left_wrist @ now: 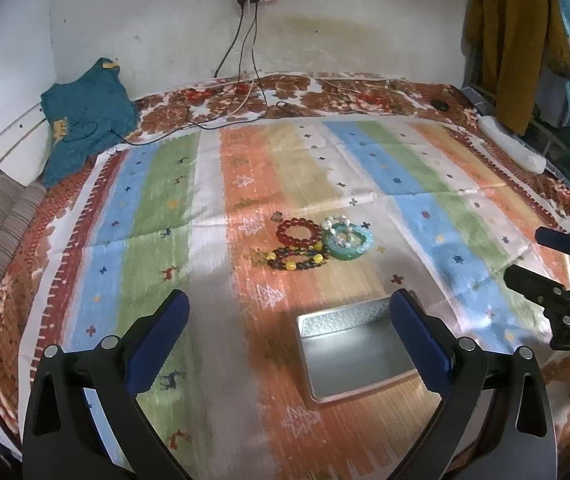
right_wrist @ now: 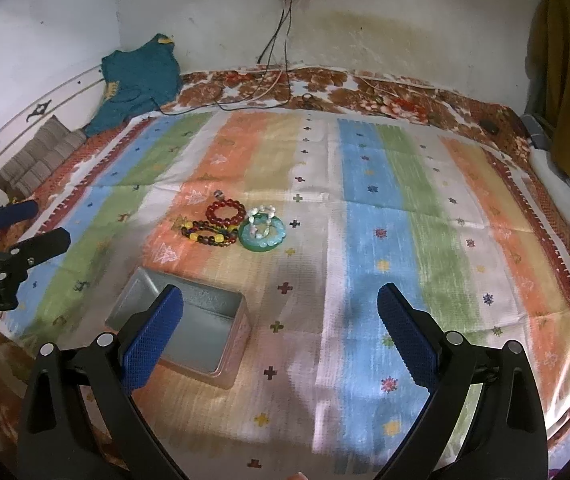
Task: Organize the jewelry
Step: 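Move both tools toward the bracelets beside the silver tin box, then lower the left tool over the red bead bracelet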
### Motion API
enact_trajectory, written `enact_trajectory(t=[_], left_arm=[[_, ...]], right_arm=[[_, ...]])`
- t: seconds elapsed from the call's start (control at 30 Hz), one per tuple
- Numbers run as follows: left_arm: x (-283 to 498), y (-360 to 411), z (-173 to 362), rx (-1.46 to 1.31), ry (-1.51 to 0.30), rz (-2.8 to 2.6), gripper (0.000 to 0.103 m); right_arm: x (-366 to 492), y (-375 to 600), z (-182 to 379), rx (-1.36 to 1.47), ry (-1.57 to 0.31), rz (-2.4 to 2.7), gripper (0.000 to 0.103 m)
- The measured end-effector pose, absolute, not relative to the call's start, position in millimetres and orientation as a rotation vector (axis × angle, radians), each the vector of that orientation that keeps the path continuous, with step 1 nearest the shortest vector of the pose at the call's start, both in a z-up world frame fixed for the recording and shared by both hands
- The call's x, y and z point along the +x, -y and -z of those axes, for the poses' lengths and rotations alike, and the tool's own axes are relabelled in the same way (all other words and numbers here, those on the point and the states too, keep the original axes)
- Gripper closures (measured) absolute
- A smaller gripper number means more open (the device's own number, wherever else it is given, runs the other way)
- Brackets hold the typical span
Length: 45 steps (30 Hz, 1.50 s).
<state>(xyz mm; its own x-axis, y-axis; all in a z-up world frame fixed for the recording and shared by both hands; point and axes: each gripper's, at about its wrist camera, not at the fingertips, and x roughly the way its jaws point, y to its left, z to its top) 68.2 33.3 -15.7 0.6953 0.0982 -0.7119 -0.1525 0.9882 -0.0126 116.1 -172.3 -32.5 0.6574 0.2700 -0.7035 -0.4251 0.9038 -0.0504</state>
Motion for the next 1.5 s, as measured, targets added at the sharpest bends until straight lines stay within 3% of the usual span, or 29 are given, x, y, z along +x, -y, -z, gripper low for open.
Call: enact_trajectory(t=[1.5], left_arm=[[182, -70, 51, -0.124, -0.97, -0.262, 0.006]], right_arm=[[209, 129, 58, -0.271, -0.887, -0.382, 0.004]])
